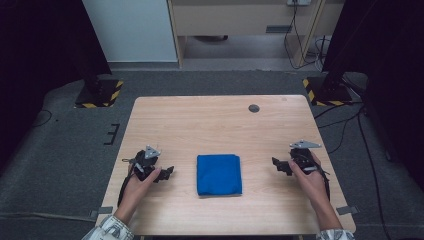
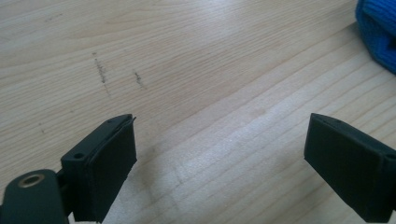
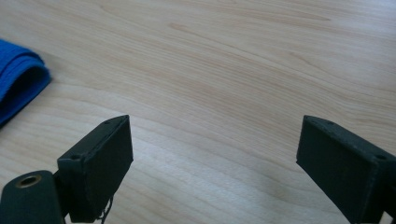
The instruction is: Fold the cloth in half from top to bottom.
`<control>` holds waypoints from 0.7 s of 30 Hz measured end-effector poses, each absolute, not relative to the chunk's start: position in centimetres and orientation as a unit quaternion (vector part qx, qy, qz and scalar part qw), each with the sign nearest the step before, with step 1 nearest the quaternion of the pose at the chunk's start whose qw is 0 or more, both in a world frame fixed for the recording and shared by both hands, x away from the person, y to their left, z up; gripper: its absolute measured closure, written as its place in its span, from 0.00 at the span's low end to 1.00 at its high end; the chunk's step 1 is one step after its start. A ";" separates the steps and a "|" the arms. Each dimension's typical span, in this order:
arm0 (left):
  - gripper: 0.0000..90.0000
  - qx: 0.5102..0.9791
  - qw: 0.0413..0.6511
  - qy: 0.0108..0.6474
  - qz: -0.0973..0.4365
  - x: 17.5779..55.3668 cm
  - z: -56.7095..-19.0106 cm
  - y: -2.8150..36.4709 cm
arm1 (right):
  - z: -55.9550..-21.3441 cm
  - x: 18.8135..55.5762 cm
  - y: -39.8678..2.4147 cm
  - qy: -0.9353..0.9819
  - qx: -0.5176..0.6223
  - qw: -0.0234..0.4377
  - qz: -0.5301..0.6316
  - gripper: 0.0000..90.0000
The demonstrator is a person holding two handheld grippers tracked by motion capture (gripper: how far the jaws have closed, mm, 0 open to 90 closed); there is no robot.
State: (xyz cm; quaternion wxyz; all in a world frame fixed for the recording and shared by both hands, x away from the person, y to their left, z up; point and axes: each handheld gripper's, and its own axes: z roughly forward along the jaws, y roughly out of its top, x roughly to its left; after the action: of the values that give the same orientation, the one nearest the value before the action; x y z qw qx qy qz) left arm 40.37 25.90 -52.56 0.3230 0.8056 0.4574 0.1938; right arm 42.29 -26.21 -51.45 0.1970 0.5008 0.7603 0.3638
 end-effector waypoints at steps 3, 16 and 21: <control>0.09 0.802 0.325 0.461 0.197 40.5 -52.6 26.1 | -51.7 42.6 -26.7 0.753 0.513 0.194 0.363 0.12; 0.10 0.804 0.317 0.464 0.195 40.8 -53.2 26.2 | -53.4 43.3 -26.7 0.761 0.526 0.185 0.332 0.10; 0.09 0.800 0.323 0.468 0.192 40.9 -53.4 26.3 | -53.8 43.2 -26.1 0.763 0.517 0.204 0.329 0.07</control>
State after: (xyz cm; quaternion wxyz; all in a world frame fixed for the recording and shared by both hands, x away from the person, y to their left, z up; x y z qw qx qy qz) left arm 40.89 26.27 -53.42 0.3229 0.8002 0.4676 0.1917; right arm 43.25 -26.09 -53.78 0.2041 0.5167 0.7635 0.3294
